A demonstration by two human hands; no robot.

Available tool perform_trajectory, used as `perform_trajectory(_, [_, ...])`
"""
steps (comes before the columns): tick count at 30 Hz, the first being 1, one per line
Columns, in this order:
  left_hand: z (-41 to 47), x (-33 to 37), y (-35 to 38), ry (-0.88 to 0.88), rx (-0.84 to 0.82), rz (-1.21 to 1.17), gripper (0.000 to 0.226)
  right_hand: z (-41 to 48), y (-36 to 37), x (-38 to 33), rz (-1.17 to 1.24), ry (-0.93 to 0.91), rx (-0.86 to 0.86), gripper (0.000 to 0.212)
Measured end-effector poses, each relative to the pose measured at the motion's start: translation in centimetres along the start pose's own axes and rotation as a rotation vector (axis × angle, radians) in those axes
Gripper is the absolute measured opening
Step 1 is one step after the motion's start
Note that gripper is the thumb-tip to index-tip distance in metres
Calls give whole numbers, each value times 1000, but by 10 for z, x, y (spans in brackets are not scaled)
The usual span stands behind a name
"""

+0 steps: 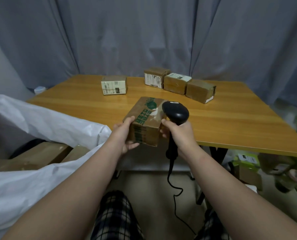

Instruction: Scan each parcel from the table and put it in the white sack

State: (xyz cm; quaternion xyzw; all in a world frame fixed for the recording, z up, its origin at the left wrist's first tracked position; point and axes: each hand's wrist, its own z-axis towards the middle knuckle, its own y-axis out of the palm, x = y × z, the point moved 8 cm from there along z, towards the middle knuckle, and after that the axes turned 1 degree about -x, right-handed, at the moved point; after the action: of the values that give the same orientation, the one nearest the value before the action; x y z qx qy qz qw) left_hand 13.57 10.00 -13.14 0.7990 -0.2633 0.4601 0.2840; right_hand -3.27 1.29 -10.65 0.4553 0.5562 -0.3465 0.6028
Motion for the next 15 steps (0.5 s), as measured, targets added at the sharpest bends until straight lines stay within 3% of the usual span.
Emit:
perform_trajectory(3, [-12, 26, -6, 434, 98, 201, 51, -4, -4, -3, 47, -4, 0, 30])
perform_trajectory(6, [-48, 54, 12, 1061, 140, 770, 71, -7, -15, -2, 97, 1, 43, 32])
perform_trajectory(9, [-62, 36, 38, 1491, 86, 1351, 87, -10, -24, 3, 119, 1, 68, 32])
perform_trajectory(11, [-60, 19, 46, 1584, 88, 1558, 91, -11, -29, 7, 120, 11, 85, 31])
perform_trajectory(15, [-49, 1, 55, 1572, -22, 1664, 85, -11, -30, 13, 125, 40, 89, 28])
